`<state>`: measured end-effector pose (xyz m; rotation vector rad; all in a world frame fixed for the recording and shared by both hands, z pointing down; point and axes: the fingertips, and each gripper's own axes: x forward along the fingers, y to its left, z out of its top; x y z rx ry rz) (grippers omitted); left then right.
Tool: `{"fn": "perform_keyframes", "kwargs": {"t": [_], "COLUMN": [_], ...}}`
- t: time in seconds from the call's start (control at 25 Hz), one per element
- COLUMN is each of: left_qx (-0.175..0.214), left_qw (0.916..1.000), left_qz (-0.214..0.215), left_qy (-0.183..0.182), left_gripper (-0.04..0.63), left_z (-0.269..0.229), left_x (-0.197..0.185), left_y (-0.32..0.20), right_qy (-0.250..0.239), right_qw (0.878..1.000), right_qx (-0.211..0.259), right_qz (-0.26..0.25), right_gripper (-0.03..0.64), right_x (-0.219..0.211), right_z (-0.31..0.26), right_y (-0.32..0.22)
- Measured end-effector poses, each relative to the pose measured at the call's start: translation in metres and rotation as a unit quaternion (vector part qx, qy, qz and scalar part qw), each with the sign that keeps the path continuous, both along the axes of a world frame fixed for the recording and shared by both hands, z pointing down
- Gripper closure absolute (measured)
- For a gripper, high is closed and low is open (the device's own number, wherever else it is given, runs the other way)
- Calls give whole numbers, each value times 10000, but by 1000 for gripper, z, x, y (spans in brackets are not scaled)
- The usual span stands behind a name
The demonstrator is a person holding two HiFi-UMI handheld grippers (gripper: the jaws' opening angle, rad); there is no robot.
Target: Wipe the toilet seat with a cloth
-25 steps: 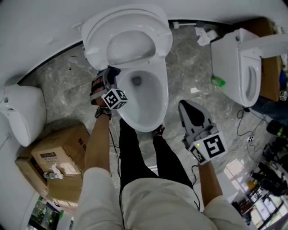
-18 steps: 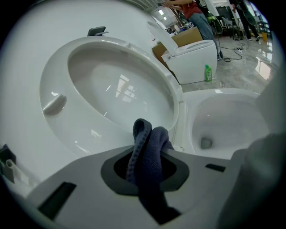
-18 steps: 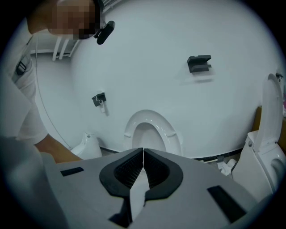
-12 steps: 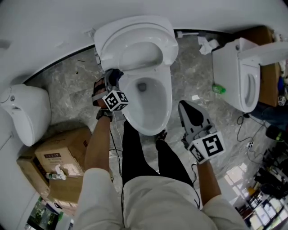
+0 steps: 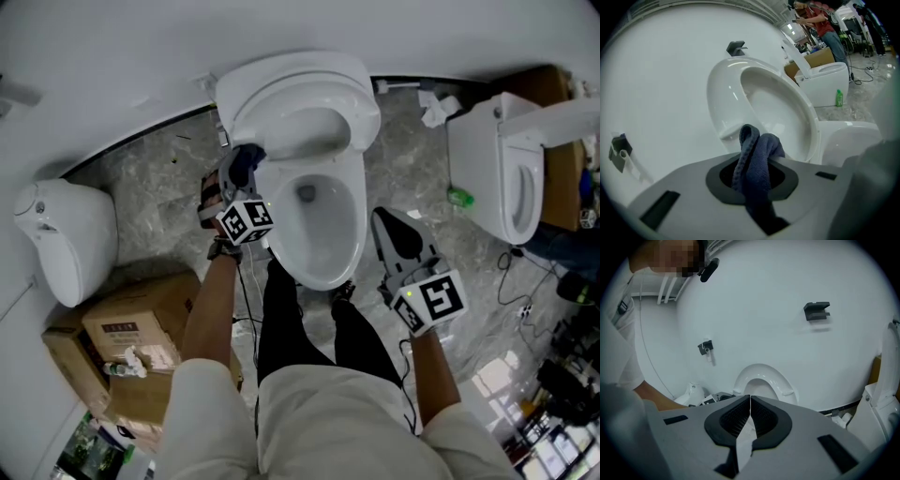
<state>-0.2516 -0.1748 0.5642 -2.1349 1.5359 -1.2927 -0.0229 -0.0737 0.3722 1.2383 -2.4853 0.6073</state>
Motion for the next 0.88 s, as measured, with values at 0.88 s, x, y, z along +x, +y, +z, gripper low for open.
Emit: {"fn": "perform_keyframes", "kwargs": {"t": [0.88], "left_qx": [129], "left_qw": [9916], "left_qz": [-827], "left_qy": [984], "left_gripper": [545], "left_z": [-84], "left_x": [6], "left_y": [-30], "right_qy": [76], "right_qw": [9992], "right_qx": [361], "right_qz": [-151], "right_gripper": [588], "right_x": [5], "right_z": [-36], "right_y": [-53]}}
